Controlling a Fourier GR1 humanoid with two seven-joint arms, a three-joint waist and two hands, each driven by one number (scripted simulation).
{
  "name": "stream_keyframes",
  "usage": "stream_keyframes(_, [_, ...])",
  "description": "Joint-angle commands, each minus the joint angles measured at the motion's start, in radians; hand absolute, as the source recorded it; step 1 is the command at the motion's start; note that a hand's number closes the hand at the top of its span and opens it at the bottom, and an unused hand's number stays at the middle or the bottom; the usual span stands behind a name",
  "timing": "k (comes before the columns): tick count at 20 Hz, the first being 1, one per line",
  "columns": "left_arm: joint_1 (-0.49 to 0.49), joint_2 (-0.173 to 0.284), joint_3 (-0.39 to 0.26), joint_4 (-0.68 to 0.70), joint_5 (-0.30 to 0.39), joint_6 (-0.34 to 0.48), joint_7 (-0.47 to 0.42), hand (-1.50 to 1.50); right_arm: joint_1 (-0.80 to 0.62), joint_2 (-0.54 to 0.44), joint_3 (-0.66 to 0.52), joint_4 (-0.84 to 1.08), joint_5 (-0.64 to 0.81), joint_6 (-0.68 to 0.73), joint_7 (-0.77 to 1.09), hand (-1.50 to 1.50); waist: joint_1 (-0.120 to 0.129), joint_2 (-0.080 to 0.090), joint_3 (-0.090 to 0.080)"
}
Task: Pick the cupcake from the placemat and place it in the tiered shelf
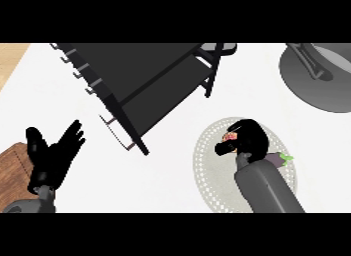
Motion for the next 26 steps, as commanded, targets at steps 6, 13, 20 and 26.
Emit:
stream_keyframes(6, [-0.012,0.012,0.036,0.002,-0.002,-0.022,0.016,0.00,-0.067,0.009,0.229,-0.031,0.002,0.010,-0.048,1.50,0.010,0.008,0.006])
stream_keyframes(13, [-0.065,-0.017,-0.035,0.005,-0.031,-0.045,0.017,0.00,-0.099,0.009,0.654,-0.232,-0.240,0.323,-0.584,1.50,0.106,0.017,0.010])
stream_keyframes(20, [0.006,-0.004,0.027,0.040,-0.021,-0.012,-0.011,0.00,-0.156,-0.078,0.592,-0.776,-0.318,0.509,-0.552,1.50,-0.026,-0.006,0.005])
stream_keyframes(26, [0.020,-0.009,0.028,-0.023,-0.024,0.004,0.013,0.00,-0.256,-0.125,0.277,-1.026,-0.491,0.695,-0.352,1.50,-0.010,0.004,0.005])
